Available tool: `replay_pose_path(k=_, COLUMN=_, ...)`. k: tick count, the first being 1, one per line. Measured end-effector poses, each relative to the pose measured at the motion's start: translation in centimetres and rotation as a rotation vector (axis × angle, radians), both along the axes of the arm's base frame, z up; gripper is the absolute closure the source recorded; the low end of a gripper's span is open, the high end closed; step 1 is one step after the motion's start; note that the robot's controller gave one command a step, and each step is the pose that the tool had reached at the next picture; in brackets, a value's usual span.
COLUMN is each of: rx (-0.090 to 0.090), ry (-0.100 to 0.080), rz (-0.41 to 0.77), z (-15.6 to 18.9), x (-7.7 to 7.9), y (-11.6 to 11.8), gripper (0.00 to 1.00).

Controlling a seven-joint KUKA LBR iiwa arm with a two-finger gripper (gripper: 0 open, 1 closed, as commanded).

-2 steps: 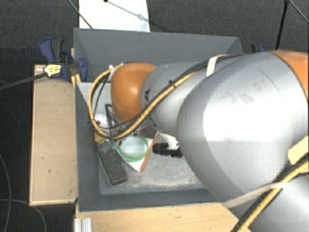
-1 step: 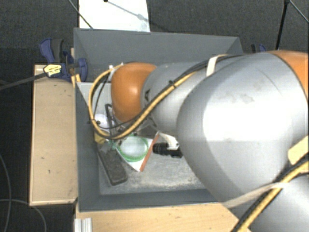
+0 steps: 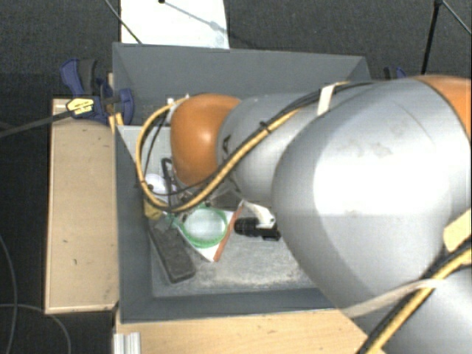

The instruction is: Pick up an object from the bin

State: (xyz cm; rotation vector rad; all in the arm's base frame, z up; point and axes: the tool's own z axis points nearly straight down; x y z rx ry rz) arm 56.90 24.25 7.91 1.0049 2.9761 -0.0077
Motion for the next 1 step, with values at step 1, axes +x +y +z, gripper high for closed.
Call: replay_pose_path(k=1, rx=0.001, ry=0.000, rz=-0.002, z=1.59, x=-0.04, y=-0.05, gripper=1.00)
